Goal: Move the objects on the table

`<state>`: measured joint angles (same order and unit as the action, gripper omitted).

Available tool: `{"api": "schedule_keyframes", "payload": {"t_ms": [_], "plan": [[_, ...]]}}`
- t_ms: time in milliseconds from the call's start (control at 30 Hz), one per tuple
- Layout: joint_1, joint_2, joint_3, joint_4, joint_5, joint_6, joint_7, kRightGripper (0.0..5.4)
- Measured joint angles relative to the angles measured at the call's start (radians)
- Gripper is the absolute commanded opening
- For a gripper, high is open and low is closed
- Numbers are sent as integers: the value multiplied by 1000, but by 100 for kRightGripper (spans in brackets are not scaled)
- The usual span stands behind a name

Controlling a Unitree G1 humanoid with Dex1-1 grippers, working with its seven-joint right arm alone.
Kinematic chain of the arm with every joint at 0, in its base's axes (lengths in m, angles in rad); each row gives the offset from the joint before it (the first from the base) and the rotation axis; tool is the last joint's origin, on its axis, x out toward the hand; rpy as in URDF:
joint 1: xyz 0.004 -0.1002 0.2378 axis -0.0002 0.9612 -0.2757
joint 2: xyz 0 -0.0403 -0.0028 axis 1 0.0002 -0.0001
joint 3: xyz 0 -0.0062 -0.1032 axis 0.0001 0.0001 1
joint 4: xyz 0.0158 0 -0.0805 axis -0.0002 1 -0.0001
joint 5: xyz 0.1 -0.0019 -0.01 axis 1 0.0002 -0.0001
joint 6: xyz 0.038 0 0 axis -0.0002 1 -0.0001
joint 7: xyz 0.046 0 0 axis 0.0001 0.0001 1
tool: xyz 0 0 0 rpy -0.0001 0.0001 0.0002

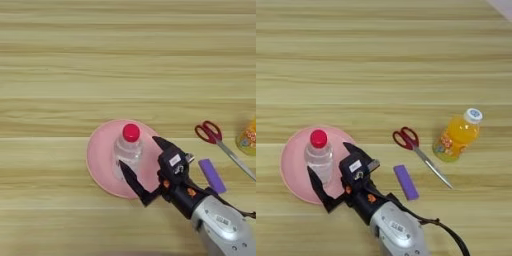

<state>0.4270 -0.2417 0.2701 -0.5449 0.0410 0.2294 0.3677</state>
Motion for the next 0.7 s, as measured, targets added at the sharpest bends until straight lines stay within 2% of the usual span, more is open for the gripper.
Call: {"api": "schedule_keyframes", "payload": {"t_ms": [267,433,700], "plan": [[68,-36,-76,-85,27,29,11,539],[116,-41,-92,-129,42,46,13,539],[163,-58,-188,-186,67,70,8,539]]}}
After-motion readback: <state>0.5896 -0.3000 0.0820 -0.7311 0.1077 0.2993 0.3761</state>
